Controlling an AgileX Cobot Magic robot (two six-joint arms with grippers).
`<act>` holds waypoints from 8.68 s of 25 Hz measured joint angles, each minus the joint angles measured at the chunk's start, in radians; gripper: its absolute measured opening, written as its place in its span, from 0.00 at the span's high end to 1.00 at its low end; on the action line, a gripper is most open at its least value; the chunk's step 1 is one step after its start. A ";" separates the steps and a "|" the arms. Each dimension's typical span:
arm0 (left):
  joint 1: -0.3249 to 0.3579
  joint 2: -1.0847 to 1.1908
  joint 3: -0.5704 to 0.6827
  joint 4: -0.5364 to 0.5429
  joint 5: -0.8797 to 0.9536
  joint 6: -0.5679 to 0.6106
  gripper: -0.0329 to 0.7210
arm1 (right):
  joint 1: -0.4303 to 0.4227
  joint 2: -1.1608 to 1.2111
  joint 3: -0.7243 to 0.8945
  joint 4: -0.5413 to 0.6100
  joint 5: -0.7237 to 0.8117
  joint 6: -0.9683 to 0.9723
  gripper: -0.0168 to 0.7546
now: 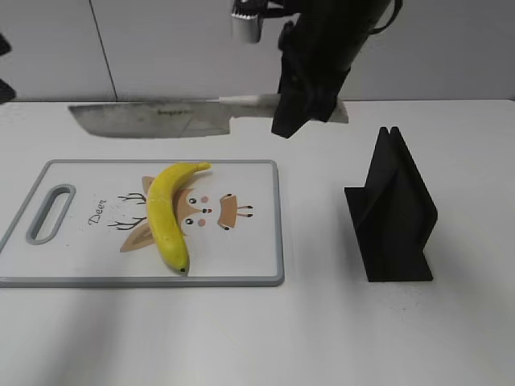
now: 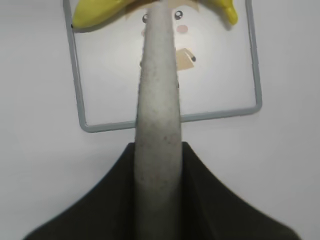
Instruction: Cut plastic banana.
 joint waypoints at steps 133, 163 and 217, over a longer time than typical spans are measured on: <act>-0.036 0.024 -0.045 0.359 0.007 -1.105 0.16 | 0.057 -0.110 -0.112 -0.269 0.009 0.890 0.75; 0.032 -0.749 0.503 0.328 0.029 -1.181 0.17 | -0.152 -0.485 0.507 -0.321 -0.068 1.315 0.75; 0.032 -1.259 0.749 0.258 -0.019 -1.182 0.18 | -0.152 -0.410 0.777 -0.227 -0.329 1.362 0.69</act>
